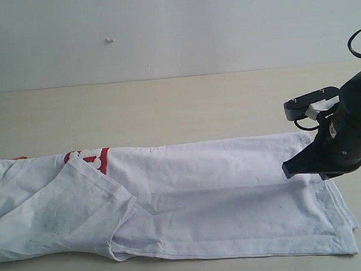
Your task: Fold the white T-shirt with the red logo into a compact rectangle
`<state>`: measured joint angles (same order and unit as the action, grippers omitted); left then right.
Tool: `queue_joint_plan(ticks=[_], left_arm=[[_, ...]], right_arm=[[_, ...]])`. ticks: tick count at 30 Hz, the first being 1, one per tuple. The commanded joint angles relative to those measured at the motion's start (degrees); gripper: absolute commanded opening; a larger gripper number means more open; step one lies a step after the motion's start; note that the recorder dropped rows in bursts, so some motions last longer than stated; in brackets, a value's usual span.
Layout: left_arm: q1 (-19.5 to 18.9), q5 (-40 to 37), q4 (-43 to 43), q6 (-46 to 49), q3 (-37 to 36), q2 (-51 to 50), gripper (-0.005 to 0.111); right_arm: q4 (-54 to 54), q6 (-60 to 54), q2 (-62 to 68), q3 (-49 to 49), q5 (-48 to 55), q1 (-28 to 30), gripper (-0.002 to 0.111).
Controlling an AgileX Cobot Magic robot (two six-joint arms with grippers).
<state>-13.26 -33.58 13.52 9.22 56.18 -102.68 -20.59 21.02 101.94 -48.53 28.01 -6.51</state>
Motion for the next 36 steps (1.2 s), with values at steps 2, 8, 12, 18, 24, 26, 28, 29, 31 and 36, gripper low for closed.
queue_joint_plan(ticks=[2,8,12,18,24,26,28,29,31,36], left_arm=[[-0.25,2.06,0.91,0.86,1.15,-1.92,0.079],[-0.25,5.26,5.72,4.71,1.15,-4.29,0.079],[-0.25,4.87,12.47,10.95,1.15,-6.75,0.079],[-0.25,6.21,15.24,13.2,1.15,-11.24,0.079],[-0.25,3.25,17.53,14.82,1.15,-11.84,0.05],[-0.25,1.65,17.53,14.82,1.15,-11.84,0.043],[-0.25,0.14,17.62,14.98,1.15,-11.84,0.031],[-0.25,-0.42,17.62,15.69,1.15,-11.84,0.022],[-0.25,-0.83,17.62,17.6,1.24,-11.74,0.0],[-0.25,-3.47,18.73,17.82,2.88,-9.93,0.0]], right_arm=[[0.59,-0.45,-0.58,0.13,-3.99,-0.16,0.0],[1.14,-0.45,-0.58,0.13,-5.31,-0.16,0.0],[1.4,-0.45,-0.58,0.13,-5.94,-0.16,0.0],[3.84,-3.26,-0.58,0.13,-6.62,-0.16,0.0],[3.98,-3.91,-0.58,-0.01,-6.75,-0.16,0.0],[4.05,-4.01,-0.7,-1.12,-5.16,-0.16,0.0],[5.07,-4.66,-1.6,-2.22,-3.44,-0.16,0.0],[6.44,-6.2,-2.3,-2.34,-3.55,-0.16,0.0],[9.51,-9.07,-3.41,-2.46,-3.95,-0.16,0.0],[12.9,-12.47,-4.51,-3.39,-3.85,-0.16,0.0]])
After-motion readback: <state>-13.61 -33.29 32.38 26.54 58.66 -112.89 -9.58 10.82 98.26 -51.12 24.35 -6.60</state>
